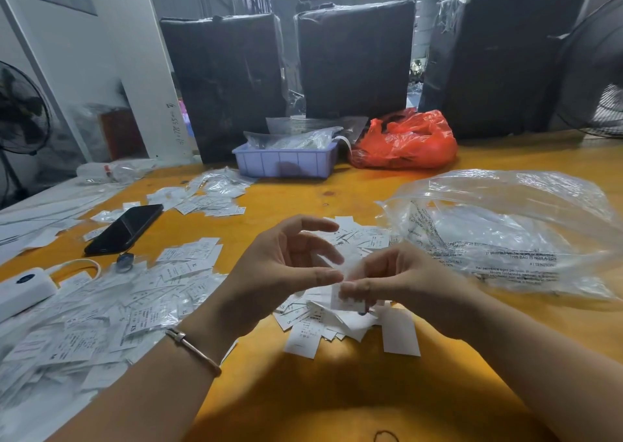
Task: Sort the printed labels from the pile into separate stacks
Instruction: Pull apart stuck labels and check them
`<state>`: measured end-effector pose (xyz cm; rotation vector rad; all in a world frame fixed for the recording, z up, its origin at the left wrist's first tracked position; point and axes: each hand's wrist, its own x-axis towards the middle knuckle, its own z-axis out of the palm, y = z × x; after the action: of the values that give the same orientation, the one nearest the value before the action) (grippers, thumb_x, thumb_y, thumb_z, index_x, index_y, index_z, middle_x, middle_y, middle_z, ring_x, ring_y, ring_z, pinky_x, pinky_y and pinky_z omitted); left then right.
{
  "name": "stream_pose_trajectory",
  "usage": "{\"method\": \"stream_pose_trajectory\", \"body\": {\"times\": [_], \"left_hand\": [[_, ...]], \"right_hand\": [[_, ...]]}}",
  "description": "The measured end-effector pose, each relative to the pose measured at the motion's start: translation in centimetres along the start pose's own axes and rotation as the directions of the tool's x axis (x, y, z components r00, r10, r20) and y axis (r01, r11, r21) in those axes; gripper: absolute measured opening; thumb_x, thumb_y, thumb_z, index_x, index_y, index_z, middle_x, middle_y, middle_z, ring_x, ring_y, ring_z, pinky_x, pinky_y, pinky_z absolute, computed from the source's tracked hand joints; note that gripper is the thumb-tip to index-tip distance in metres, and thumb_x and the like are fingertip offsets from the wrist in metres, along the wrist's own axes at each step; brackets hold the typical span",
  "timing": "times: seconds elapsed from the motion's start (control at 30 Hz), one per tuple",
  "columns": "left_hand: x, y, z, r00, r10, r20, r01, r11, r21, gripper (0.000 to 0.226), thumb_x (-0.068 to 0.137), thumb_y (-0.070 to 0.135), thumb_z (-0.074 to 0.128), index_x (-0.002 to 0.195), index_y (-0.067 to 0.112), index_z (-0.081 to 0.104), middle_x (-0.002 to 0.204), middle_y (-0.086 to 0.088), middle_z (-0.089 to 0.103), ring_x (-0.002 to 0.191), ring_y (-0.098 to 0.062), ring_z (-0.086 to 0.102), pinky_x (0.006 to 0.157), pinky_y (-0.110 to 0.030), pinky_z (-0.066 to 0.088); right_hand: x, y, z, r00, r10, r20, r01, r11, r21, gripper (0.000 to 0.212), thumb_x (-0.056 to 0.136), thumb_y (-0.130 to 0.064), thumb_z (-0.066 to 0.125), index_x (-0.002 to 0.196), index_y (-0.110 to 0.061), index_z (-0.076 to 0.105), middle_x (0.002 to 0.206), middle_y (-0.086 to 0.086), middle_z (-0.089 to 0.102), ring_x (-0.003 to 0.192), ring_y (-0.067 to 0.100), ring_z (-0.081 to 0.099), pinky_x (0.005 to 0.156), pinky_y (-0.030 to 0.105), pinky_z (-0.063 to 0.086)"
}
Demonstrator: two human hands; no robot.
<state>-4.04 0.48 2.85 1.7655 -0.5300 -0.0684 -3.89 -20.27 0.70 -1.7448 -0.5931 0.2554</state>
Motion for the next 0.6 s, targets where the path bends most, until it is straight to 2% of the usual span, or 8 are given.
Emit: {"method": "stream_pose_trajectory", "body": {"times": [0.13, 0.2, 0.27, 0.37, 0.5, 0.6], "left_hand": [[0.13, -0.17, -0.11, 0.999, -0.017, -0.038, 0.016, 1.0, -0.02, 0.052, 0.064, 0.01, 0.082, 0.113, 0.012, 0.065, 0.08, -0.008, 0.073, 0.076, -0.02, 0.071, 0.074, -0.028, 0.059], [0.16, -0.17, -0.11, 0.999, -0.023, -0.042, 0.023, 1.0, -0.005, 0.05, 0.062, 0.018, 0.082, 0.109, 0.013, 0.067, 0.078, -0.008, 0.072, 0.074, -0.021, 0.07, 0.073, -0.032, 0.058], [0.14, -0.17, -0.18, 0.999, -0.031, -0.025, 0.032, 0.999, 0.017, 0.047, 0.062, 0.024, 0.083, 0.106, 0.014, 0.069, 0.077, -0.008, 0.071, 0.073, -0.022, 0.069, 0.074, -0.036, 0.058], [0.16, -0.35, -0.3, 0.998, -0.061, 0.033, 0.061, 0.998, 0.021, 0.045, 0.064, 0.023, 0.082, 0.106, 0.015, 0.07, 0.079, -0.006, 0.07, 0.073, -0.017, 0.069, 0.072, -0.029, 0.057], [0.28, -0.61, -0.46, 0.999, -0.033, 0.005, 0.034, 0.999, -0.032, 0.047, 0.067, 0.016, 0.079, 0.113, 0.016, 0.067, 0.08, -0.005, 0.07, 0.078, -0.017, 0.069, 0.072, -0.022, 0.055], [0.25, -0.56, -0.68, 0.999, -0.035, -0.007, 0.035, 0.998, -0.056, 0.042, 0.069, 0.018, 0.077, 0.111, 0.017, 0.069, 0.082, -0.005, 0.07, 0.084, -0.024, 0.071, 0.076, -0.027, 0.058]], "right_hand": [[0.03, -0.11, 0.12, 0.998, -0.052, -0.04, 0.054, 0.997, 0.052, 0.019, 0.077, -0.023, 0.073, 0.083, -0.005, 0.076, 0.075, 0.012, 0.071, 0.069, 0.02, 0.062, 0.065, 0.022, 0.05], [-0.03, -0.22, 0.3, 0.996, -0.072, -0.055, 0.075, 0.996, 0.057, 0.019, 0.078, -0.022, 0.071, 0.081, -0.003, 0.075, 0.071, 0.008, 0.07, 0.067, 0.017, 0.062, 0.063, 0.021, 0.05], [-0.05, -0.26, 0.42, 0.993, -0.089, -0.082, 0.093, 0.995, 0.036, 0.02, 0.076, -0.025, 0.071, 0.076, -0.005, 0.074, 0.066, 0.004, 0.068, 0.062, 0.013, 0.061, 0.059, 0.019, 0.048], [0.0, -0.28, 0.37, 0.989, -0.092, -0.116, 0.095, 0.995, 0.025, 0.025, 0.076, -0.029, 0.07, 0.074, -0.003, 0.072, 0.064, 0.004, 0.067, 0.061, 0.014, 0.06, 0.058, 0.018, 0.047], [-0.09, -0.24, 0.21, 0.992, -0.046, -0.121, 0.041, 0.998, -0.042, 0.037, 0.069, -0.045, 0.075, 0.076, -0.009, 0.075, 0.066, 0.005, 0.068, 0.062, 0.01, 0.059, 0.056, 0.015, 0.043], [-0.03, -0.17, 0.25, 0.991, -0.053, -0.12, 0.052, 0.999, -0.01, 0.025, 0.072, -0.031, 0.076, 0.078, -0.006, 0.076, 0.07, 0.01, 0.071, 0.064, 0.014, 0.062, 0.06, 0.018, 0.047]]}}
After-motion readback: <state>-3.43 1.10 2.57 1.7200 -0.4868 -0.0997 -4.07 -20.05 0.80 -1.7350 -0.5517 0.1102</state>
